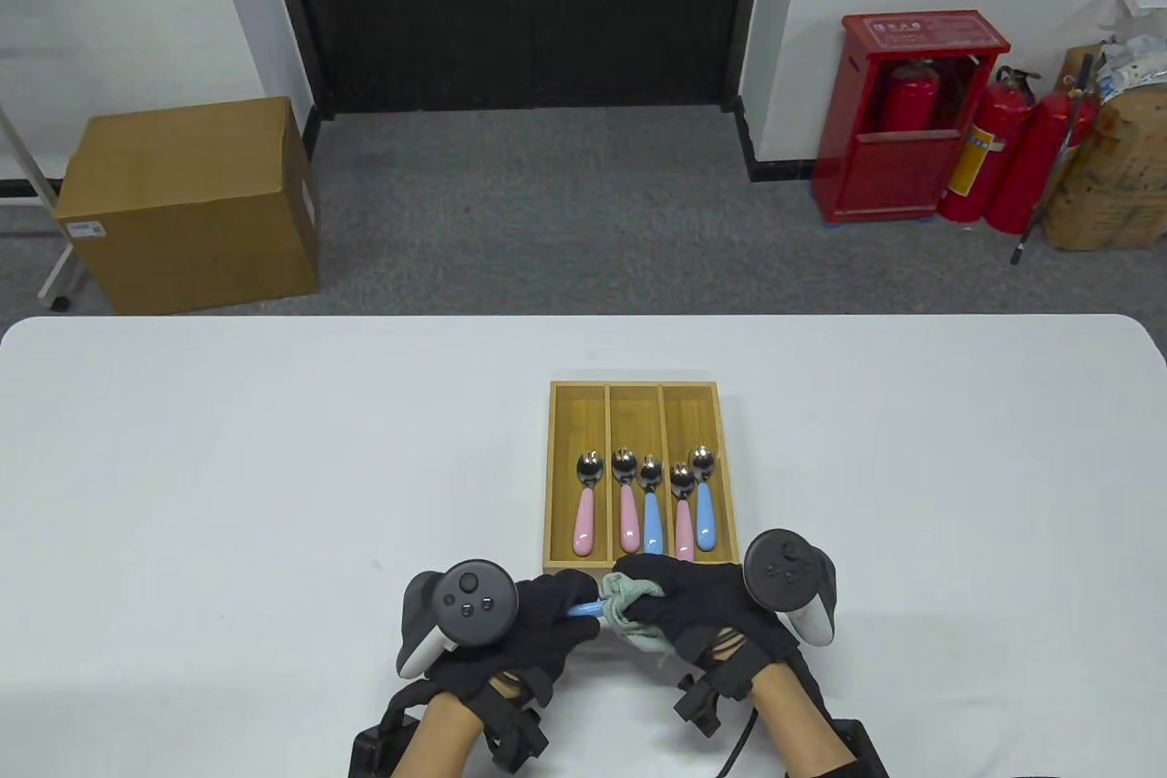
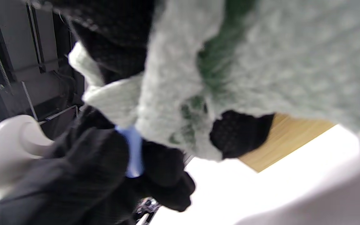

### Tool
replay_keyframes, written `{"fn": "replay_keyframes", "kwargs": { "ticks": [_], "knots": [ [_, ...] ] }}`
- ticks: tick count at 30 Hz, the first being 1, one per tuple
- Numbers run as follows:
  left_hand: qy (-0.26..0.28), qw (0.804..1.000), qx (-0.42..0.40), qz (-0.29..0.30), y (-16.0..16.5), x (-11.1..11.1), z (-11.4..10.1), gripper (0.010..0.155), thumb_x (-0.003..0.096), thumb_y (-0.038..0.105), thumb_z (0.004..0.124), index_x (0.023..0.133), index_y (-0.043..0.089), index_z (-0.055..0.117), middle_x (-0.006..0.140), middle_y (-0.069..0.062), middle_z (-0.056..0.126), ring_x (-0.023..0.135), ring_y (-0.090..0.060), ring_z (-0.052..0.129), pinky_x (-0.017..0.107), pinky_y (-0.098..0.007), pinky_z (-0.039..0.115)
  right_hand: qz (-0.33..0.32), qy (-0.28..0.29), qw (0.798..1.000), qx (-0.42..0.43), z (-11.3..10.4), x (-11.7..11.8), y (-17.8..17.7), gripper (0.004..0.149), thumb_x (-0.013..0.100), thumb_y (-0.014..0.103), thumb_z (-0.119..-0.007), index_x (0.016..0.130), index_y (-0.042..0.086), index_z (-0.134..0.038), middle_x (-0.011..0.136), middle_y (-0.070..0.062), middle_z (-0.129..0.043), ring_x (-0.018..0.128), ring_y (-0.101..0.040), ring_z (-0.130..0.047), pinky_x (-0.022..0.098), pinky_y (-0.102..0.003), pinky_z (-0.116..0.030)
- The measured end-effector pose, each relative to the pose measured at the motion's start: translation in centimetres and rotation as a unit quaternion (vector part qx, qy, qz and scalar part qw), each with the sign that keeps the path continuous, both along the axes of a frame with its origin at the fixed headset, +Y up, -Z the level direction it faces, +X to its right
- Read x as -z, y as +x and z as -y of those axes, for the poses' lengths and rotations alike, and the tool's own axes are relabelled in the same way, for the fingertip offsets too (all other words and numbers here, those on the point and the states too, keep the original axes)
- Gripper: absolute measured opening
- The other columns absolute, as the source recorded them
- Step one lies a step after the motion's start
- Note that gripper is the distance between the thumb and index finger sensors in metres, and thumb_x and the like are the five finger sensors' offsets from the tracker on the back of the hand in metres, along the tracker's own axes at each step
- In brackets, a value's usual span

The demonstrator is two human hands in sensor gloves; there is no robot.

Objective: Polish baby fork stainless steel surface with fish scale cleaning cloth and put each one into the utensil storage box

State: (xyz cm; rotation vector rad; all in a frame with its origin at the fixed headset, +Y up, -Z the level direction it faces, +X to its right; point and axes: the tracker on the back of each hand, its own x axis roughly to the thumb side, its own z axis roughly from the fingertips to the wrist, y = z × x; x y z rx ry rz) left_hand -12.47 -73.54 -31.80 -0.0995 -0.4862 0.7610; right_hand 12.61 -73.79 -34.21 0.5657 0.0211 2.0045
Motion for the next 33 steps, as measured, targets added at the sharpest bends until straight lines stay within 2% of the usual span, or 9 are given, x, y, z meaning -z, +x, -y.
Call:
{"fn": "replay_keyframes", "kwargs": {
  "ticks": [5,8,10,13,17,19,27,33],
  "knots": [
    [0.003,1.0,-0.007,-0.009,-0.4,0.0,-0.1,0.052,0.0467,0.043,0.079,0.095,0.025,0.072,0.079,-0.005,0.091,0.061,-0.026,0.098,0.06,-0.059,0.072,0.039,0.012,0.999,-0.019,0.1,-0.1,0.2,0.054,0.033,0.042,-0.091,0.071,0.003,-0.094,0.043,-0.02,-0.11,0.015,-0.024,-0.113,0.006,-0.041,-0.092],
    [0.0,1.0,-0.009,-0.005,-0.4,0.0,-0.1,0.052,0.0467,0.043,0.079,0.095,0.025,0.072,0.08,-0.006,0.091,0.062,-0.027,0.098,0.06,-0.059,0.071,0.043,0.01,0.999,-0.015,0.1,-0.2,0.4,0.055,0.033,0.044,-0.092,0.067,0.001,-0.096,0.039,-0.02,-0.11,0.012,-0.024,-0.113,0.004,-0.041,-0.092],
    [0.006,1.0,-0.005,-0.003,-0.3,-0.2,-0.2,0.052,0.0466,0.043,0.079,0.095,0.025,0.072,0.081,-0.005,0.09,0.062,-0.027,0.098,0.06,-0.059,0.071,0.027,0.014,1.0,-0.007,0.0,-0.3,0.4,0.053,0.032,0.042,-0.093,0.068,0.003,-0.095,0.041,-0.02,-0.11,0.013,-0.024,-0.112,0.006,-0.041,-0.092],
    [0.018,1.0,0.001,-0.005,-0.2,-0.4,-0.4,0.052,0.0463,0.041,0.079,0.095,0.026,0.073,0.081,-0.005,0.089,0.063,-0.027,0.096,0.061,-0.059,0.07,-0.005,0.009,1.0,0.002,0.2,-0.5,0.2,0.051,0.033,0.032,-0.094,0.076,0.006,-0.092,0.054,-0.023,-0.106,0.025,-0.03,-0.111,0.015,-0.045,-0.091],
    [0.033,0.999,0.031,0.003,0.5,-0.8,-0.6,0.051,0.046,0.038,0.079,0.095,0.026,0.072,0.081,-0.006,0.087,0.064,-0.028,0.093,0.063,-0.061,0.067,-0.055,0.01,0.997,-0.046,0.3,-0.7,-1.0,0.054,0.033,0.027,-0.094,0.083,0.009,-0.086,0.067,-0.024,-0.1,0.037,-0.034,-0.107,0.024,-0.05,-0.088],
    [0.044,0.998,0.054,0.002,0.6,-0.8,-0.6,0.051,0.0458,0.038,0.078,0.095,0.026,0.072,0.082,-0.005,0.086,0.065,-0.027,0.093,0.063,-0.061,0.067,-0.048,0.024,0.996,-0.071,0.3,-0.7,-1.2,0.054,0.033,0.027,-0.094,0.083,0.01,-0.086,0.067,-0.023,-0.1,0.037,-0.034,-0.107,0.024,-0.05,-0.088],
    [0.063,0.997,0.049,-0.013,0.8,-0.8,-0.9,0.051,0.0462,0.038,0.079,0.095,0.026,0.071,0.082,-0.005,0.086,0.065,-0.027,0.092,0.063,-0.06,0.067,0.018,0.071,0.993,-0.087,0.0,-0.7,-0.6,0.056,0.029,0.035,-0.095,0.077,0.007,-0.091,0.054,-0.022,-0.106,0.024,-0.028,-0.11,0.015,-0.046,-0.089],
    [0.055,0.998,0.031,-0.02,0.5,-0.6,-0.7,0.051,0.0466,0.039,0.079,0.096,0.026,0.071,0.082,-0.005,0.086,0.065,-0.027,0.093,0.063,-0.06,0.068,0.045,0.076,0.993,-0.078,-0.1,-0.7,-0.2,0.055,0.03,0.038,-0.094,0.076,0.007,-0.093,0.051,-0.021,-0.107,0.022,-0.027,-0.111,0.014,-0.045,-0.09]
  ]
}}
